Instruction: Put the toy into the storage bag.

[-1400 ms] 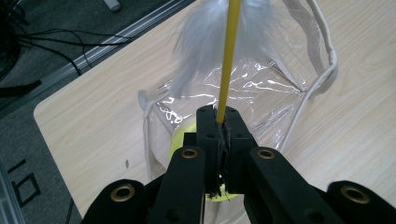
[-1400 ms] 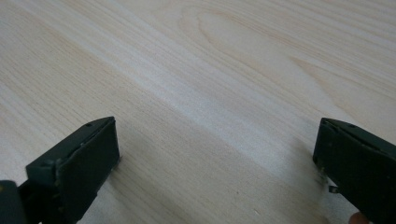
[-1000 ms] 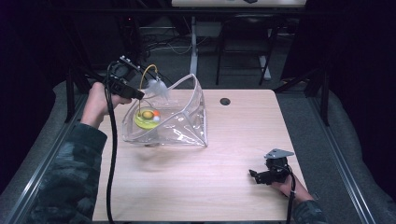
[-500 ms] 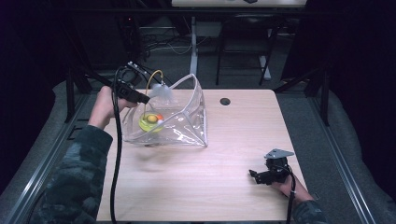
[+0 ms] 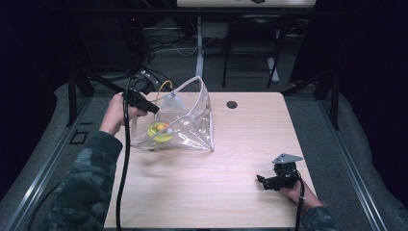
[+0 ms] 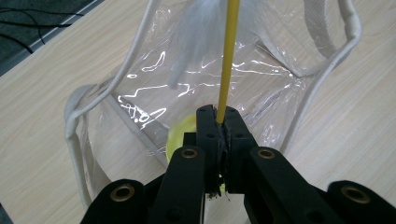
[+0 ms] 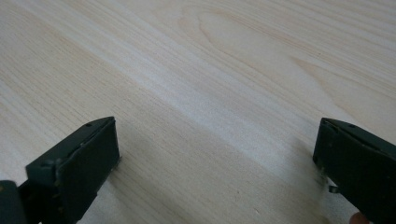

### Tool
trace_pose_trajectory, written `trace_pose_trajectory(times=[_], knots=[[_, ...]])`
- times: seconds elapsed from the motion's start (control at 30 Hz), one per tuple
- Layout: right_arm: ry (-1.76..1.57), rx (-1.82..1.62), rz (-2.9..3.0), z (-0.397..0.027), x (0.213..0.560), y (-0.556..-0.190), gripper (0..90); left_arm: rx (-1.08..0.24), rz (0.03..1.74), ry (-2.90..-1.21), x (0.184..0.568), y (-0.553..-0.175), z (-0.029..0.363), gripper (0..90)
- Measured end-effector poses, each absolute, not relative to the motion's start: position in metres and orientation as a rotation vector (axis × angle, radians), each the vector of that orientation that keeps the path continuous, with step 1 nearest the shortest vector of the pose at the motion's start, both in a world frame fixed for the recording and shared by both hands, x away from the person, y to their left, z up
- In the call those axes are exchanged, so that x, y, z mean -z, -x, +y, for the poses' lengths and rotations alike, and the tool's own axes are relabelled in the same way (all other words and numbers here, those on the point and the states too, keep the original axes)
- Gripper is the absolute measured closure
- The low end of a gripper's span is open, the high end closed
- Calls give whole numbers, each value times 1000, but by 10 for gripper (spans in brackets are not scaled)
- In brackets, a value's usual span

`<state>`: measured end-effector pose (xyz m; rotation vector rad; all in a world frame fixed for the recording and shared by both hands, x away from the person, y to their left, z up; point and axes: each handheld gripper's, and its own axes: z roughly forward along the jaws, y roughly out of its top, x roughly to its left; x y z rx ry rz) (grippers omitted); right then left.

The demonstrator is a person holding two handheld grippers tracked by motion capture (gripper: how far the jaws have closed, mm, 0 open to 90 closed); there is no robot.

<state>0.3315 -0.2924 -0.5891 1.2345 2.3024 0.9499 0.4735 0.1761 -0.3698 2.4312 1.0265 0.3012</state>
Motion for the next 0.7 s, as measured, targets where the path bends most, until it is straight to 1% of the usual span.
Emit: trace_pose_trajectory(times=[0.07,0.1,0.53,0.6,0.7], knots=[[-1235,-950,2303,-292,589,-332,0,-299,1027,-2432,373,-475,176,879],[-1235,-951,2302,-292,589,-332,0,-321,1025,-2424,376,-475,175,879],[-1233,-953,2303,-292,589,-331,0,-255,1055,-2439,401,-488,170,877],[-1234,-953,2302,-292,589,-331,0,-261,1061,-2435,403,-489,170,877],[-1233,-955,2303,-292,589,-331,0,-219,1086,-2427,411,-492,171,877]])
